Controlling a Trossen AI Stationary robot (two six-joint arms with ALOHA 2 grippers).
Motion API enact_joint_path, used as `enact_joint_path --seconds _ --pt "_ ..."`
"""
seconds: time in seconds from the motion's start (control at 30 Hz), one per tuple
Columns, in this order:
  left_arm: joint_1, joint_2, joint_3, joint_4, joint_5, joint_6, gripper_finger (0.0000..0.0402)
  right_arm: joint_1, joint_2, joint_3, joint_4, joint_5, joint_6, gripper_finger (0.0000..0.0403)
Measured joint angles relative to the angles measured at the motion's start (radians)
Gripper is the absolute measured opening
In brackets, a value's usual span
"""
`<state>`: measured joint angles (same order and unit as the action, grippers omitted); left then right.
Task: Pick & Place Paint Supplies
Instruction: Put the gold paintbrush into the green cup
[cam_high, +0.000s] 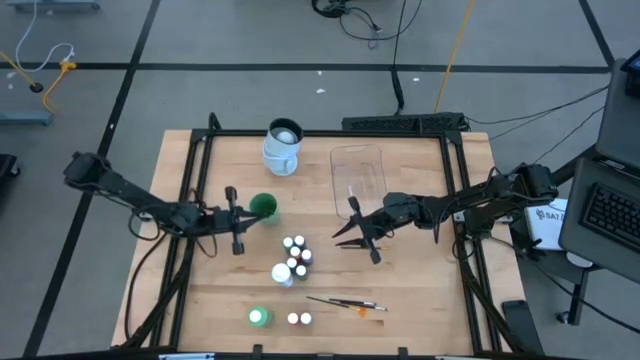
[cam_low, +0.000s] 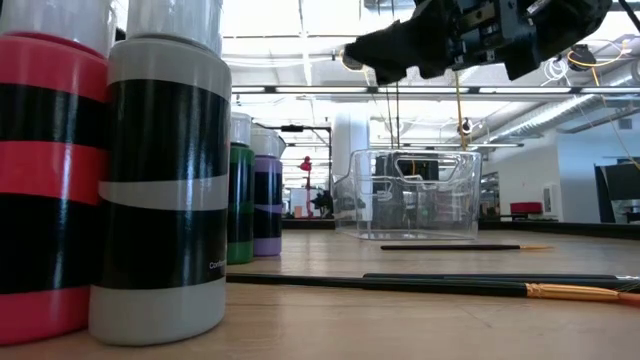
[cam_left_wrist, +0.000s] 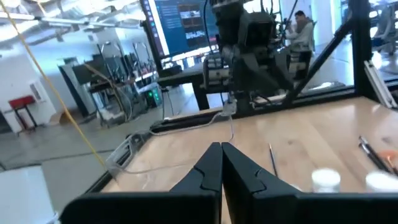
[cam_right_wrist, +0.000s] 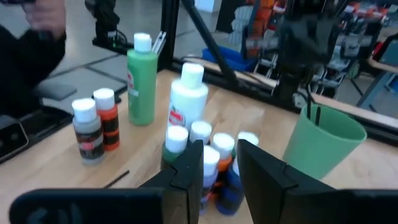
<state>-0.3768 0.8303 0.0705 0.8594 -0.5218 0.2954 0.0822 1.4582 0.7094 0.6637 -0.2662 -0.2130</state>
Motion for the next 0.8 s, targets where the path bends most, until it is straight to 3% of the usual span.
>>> enact_joint_path --seconds 0.13,0.2,0.3,0.43,0.6,0.7,0.8 --pt "0.013 -0.007 -0.027 0.041 0.026 0.044 0.0002 0.002 0.0 0.003 0.089 0.009 0.017 0.0086" --pt "0.014 -0.008 -0.013 0.025 0.039 0.044 0.0001 0.015 -0.003 0.032 0.051 0.049 0.005 0.008" --pt "0.014 -0.006 -0.001 -0.014 0.092 0.055 0.0001 0.066 -0.017 0.141 -0.209 0.153 -0.07 0.0057" --pt "0.014 -0.006 0.0 -0.017 0.129 0.068 0.0005 0.181 -0.015 0.344 -0.678 0.423 -0.091 0.0015" --pt "0.014 -0.006 0.0 -0.018 0.129 0.068 0.0009 0.317 -0.013 0.502 -1.157 0.739 0.173 0.001" --pt "0.014 -0.006 0.0 -0.018 0.13 0.058 0.0002 0.375 -0.022 0.512 -1.328 0.754 0.401 0.0033" --pt "0.014 -0.006 0.0 -0.012 0.129 0.051 0.0006 0.41 -0.023 0.485 -1.377 0.738 0.574 0.0056"
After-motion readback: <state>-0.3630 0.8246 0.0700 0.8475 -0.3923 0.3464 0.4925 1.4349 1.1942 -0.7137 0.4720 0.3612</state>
